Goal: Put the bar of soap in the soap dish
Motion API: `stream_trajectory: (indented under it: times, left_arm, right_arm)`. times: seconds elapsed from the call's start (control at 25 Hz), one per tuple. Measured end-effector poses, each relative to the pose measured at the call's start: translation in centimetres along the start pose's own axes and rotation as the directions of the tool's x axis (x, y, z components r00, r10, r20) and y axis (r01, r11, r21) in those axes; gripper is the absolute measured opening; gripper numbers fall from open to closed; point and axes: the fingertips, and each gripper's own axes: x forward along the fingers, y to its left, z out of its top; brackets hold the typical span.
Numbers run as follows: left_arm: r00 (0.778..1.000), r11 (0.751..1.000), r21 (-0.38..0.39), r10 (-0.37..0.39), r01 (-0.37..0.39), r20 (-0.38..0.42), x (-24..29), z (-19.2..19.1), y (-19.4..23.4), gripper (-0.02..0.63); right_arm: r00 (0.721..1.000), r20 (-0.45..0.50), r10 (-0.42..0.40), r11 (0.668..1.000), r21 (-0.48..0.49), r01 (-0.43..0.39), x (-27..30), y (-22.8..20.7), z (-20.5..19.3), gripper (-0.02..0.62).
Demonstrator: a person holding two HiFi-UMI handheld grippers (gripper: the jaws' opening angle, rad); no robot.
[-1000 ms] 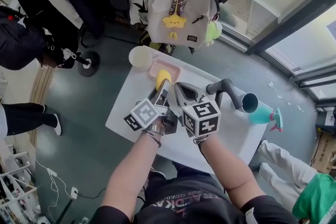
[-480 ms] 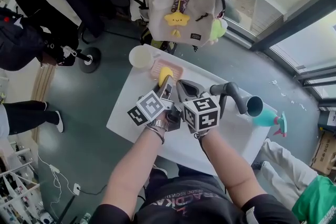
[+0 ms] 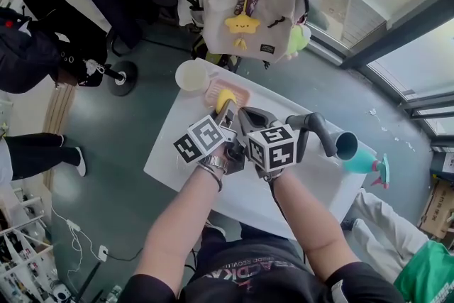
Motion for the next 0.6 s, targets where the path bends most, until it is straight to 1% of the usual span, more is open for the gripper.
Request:
stream_trajectory:
  times: [0.4,0.6]
  left_arm:
    - [1.000,0.998,0.059,0.002,-0.001,-0.004,0.15,0.31,-0.63,0.127]
    - [1.000,0.998,0.070,0.002,-0.002,0.004,-0.44,0.75,-0.70,0.135]
  right_arm:
    - [1.000,-0.009,0.017,1.000,-0.008,-0.017,0.37,-0.11,-0.13,0.012]
    - [1.000,-0.010,0.020,1.000,-0.008,-0.020,0.57,0.07,-0.08,0.014]
